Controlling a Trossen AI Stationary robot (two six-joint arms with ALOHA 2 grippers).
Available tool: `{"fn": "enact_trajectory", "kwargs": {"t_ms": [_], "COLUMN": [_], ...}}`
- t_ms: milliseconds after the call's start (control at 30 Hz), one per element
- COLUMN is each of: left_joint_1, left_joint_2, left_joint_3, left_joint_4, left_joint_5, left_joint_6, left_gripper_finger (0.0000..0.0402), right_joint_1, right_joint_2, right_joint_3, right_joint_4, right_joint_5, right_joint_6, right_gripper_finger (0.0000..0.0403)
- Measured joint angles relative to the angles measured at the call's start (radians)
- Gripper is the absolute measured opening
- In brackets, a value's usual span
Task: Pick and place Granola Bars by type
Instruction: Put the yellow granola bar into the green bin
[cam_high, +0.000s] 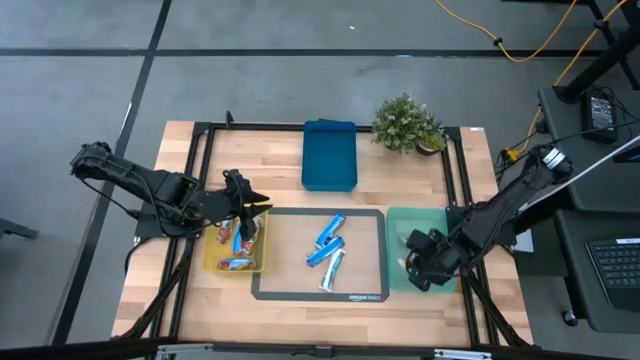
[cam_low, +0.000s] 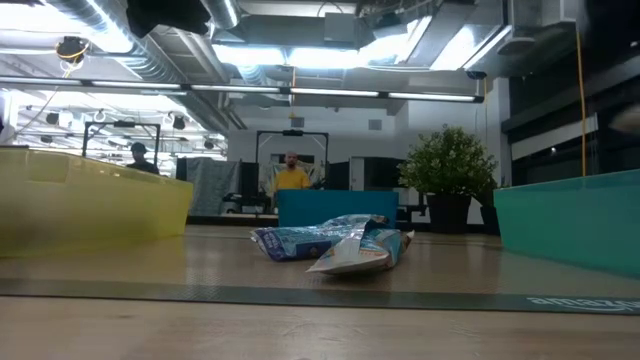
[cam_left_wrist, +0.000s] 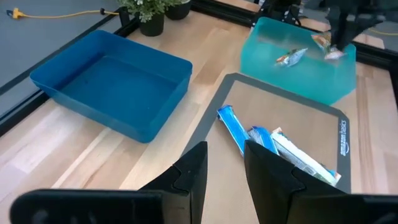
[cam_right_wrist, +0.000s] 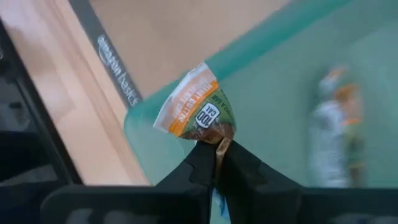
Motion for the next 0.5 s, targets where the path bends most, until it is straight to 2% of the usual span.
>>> {"fn": "enact_trajectory", "kwargs": {"t_ms": [167,500], "left_joint_1": [0.0,0.0], "left_joint_2": [0.0,0.0], "left_joint_3": [0.0,0.0], "left_joint_4": [-0.006,-0.004], "left_joint_5": [0.0,0.0], "left_joint_6": [0.007,0.026], "left_gripper_finger": [0.0097,0.0098], "right_joint_1": [0.046,0.053], "right_joint_2": [0.015,0.023], "right_joint_3": [-0.103,-0.168], "right_joint_4": [0.155,0.194], "right_joint_5": [-0.041,-0.083], "right_joint_6": [0.117,0.158], "right_gripper_finger": [0.0028,0.0028]}}
